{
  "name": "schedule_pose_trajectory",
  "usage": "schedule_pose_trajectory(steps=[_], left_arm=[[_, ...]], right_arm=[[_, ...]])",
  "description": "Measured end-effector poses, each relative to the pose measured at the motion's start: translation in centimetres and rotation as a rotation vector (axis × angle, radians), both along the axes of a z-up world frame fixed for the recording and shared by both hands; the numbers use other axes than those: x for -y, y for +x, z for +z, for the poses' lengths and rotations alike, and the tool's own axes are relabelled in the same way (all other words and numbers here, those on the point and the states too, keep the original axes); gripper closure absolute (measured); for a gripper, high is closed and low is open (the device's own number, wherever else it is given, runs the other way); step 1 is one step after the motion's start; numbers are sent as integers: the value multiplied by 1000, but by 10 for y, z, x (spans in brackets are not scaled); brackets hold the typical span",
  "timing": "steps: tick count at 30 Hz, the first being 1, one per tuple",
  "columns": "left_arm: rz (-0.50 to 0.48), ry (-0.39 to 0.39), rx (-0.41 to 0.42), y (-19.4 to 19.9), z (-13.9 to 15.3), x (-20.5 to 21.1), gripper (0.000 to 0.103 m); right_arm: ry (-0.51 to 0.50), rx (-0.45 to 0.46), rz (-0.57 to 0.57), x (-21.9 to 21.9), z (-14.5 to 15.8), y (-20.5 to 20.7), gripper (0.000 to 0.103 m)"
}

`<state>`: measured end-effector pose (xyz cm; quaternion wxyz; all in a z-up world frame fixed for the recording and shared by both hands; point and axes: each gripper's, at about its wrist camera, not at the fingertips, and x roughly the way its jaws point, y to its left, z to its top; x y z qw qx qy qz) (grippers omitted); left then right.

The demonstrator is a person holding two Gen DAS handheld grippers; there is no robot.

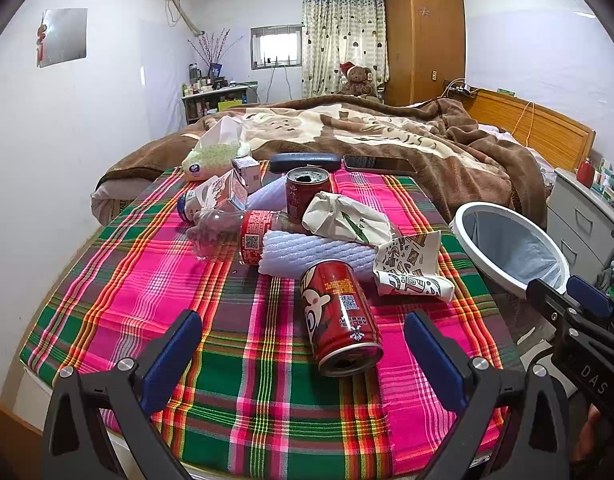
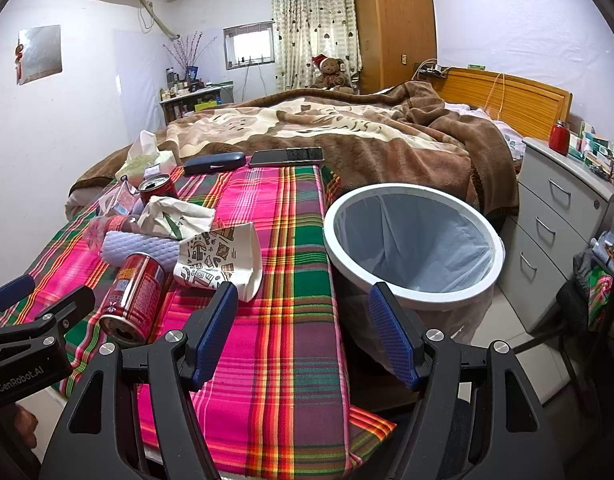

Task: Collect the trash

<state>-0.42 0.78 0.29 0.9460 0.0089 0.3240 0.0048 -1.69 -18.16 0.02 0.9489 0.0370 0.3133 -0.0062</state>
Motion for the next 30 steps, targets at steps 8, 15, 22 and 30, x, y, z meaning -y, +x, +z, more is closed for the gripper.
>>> schedule_pose_trajectory(steps=[8,15,22,30], left_arm=[[0,-1,0,0,-1,0,0],[1,-1,-1,0,0,0,1],[3,0,-2,0,-1,0,1],[-13,-13,-11,3,-5,-5,0]], right_arm=[[0,0,1,0,0,0,33],[0,0,-1,0,0,0,33],[-1,-3,1,0,-1,0,33],[0,8,31,-1,-4,5,33]])
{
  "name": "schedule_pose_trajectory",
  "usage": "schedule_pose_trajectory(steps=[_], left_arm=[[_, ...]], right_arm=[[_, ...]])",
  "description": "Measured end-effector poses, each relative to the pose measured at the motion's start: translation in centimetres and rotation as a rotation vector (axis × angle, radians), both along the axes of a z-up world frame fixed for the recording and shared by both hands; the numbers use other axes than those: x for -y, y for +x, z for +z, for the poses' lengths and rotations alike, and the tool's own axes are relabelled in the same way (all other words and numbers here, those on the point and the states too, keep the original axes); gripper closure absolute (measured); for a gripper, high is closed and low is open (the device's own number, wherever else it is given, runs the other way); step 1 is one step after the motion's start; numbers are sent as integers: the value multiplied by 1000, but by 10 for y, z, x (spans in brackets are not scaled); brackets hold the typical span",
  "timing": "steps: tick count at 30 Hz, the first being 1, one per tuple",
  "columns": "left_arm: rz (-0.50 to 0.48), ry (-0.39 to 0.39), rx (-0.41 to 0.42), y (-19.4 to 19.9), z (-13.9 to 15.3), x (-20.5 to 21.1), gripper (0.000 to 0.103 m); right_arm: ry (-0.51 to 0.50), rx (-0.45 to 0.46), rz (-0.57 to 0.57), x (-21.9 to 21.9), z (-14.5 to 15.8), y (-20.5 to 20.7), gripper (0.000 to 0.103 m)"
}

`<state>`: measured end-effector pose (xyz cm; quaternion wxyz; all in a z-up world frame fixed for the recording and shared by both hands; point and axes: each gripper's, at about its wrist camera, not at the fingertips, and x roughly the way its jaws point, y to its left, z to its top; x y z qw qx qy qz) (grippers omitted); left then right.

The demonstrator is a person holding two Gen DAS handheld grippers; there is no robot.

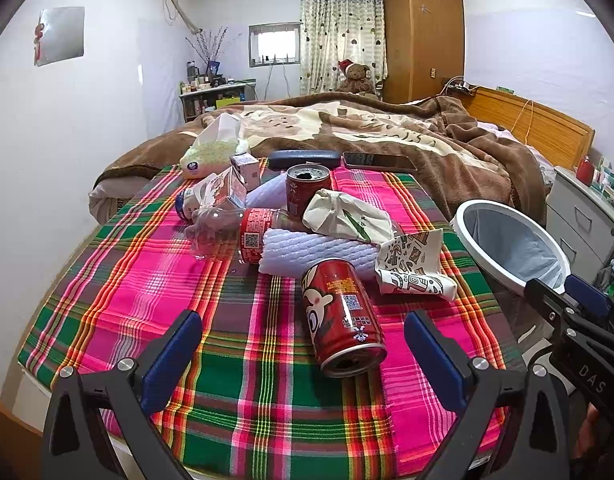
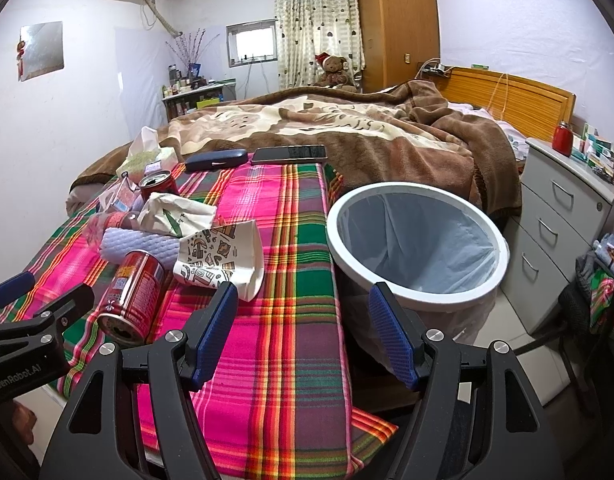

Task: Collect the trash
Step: 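Grasp the red cartoon can with the left gripper while the right gripper grasps the white paper cup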

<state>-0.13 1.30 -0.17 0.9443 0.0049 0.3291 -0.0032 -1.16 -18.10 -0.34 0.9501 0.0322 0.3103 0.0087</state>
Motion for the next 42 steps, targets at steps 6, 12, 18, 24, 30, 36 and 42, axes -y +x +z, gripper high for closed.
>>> schedule_pose_trajectory(steps=[6,12,18,24,30,36,42], left_arm=[[-17,-49,-69,11,-15,-21,1],[-38,-72,-106,18,-26,-27,1],[-109,-149,-147,33,-35,-23,4],[-136,-170,-185,50,-44,-15,5],[-169,-174,-200,55,-47,-15,9],[-160,-153,-207,54,-45,-25,14],[-109,-139,-210,55,-45,-45,14]], right_arm=[[-34,-27,128,-15,-16,22,33],[-39,-47,191,-24,-21,37,33],[-108,-65,248,-29,-25,44,33],[-158,-95,335,-34,-31,54,33],[-142,-122,361,-29,-33,57,33],[-153,-133,420,-38,-35,61,33],[-173,-154,453,-44,-38,66,39]])
